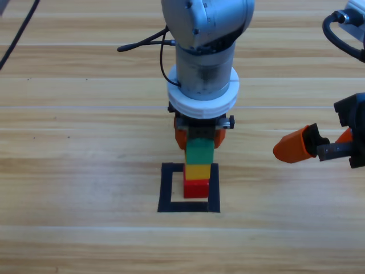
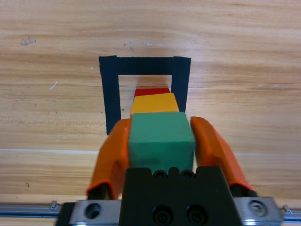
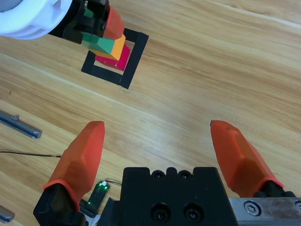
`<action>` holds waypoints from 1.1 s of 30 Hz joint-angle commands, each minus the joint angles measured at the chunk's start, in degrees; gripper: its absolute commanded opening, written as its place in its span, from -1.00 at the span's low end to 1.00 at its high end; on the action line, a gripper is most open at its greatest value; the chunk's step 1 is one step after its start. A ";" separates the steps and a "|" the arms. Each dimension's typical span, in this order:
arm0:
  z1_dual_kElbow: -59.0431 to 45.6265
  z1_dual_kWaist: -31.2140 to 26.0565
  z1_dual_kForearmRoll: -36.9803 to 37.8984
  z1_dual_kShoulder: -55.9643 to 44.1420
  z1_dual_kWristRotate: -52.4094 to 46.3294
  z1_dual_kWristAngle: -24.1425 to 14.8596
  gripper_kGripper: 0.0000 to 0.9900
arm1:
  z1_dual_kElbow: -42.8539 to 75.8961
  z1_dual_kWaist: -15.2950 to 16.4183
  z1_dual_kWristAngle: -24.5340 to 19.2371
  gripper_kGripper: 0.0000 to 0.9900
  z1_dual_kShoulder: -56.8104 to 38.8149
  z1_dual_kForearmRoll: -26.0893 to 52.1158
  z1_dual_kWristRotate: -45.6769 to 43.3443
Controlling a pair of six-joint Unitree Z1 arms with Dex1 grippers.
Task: Stack the blocks in the rectangular block: red at the bottom, yellow in the middle, green on top
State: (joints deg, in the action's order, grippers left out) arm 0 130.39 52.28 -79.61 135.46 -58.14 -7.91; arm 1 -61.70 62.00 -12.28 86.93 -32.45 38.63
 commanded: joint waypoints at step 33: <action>-20.43 16.62 1.04 -25.07 -5.32 -28.30 0.90 | 1.15 -1.80 -0.38 1.00 2.19 1.78 -6.02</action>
State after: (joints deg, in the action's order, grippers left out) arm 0 116.16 64.00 -79.47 111.45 -60.70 -33.56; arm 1 -61.70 61.97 -12.00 86.96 -32.45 32.88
